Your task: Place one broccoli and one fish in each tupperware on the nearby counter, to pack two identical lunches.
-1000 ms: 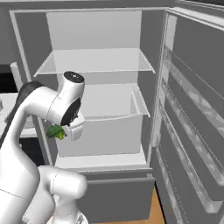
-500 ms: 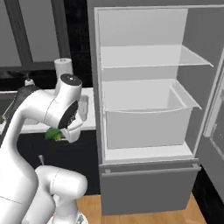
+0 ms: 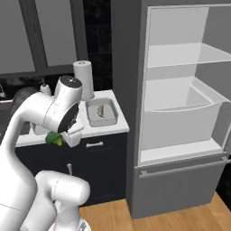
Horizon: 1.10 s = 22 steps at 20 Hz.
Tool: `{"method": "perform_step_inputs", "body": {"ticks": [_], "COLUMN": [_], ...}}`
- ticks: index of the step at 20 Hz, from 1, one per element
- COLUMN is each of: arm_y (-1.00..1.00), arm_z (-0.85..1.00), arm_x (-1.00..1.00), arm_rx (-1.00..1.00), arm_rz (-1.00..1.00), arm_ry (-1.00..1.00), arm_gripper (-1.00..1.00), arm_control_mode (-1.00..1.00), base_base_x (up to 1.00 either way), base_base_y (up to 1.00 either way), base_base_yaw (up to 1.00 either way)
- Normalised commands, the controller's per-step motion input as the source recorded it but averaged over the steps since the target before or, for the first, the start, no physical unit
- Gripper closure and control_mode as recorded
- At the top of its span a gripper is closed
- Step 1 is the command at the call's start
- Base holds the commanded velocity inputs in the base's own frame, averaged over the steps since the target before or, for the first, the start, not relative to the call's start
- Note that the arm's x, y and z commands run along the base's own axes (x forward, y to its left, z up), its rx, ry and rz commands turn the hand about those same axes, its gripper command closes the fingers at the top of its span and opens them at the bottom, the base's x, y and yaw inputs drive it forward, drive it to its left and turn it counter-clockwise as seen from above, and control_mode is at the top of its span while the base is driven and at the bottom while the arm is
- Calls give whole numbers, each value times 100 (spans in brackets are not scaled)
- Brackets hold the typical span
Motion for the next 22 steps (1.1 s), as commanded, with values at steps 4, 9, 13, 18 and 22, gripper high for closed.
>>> {"method": "perform_step_inputs", "body": {"ticks": [4, 9, 13, 18, 22], "arm_y": [0, 0, 0, 0, 0], "arm_z": [0, 0, 0, 0, 0], "arm_x": [0, 0, 0, 0, 0], "arm_rx": [0, 0, 0, 0, 0], "arm_rz": [0, 0, 0, 0, 0], "arm_ry": [0, 0, 0, 0, 0], "arm_gripper": [100, 100, 100, 100, 100], "arm_control_mode": [100, 100, 100, 100, 100], "base_base_x": [69, 80, 58, 44, 6], "base_base_y": [28, 17, 37, 13, 0], "base_base_yaw": [-12, -5, -4, 0, 0]}}
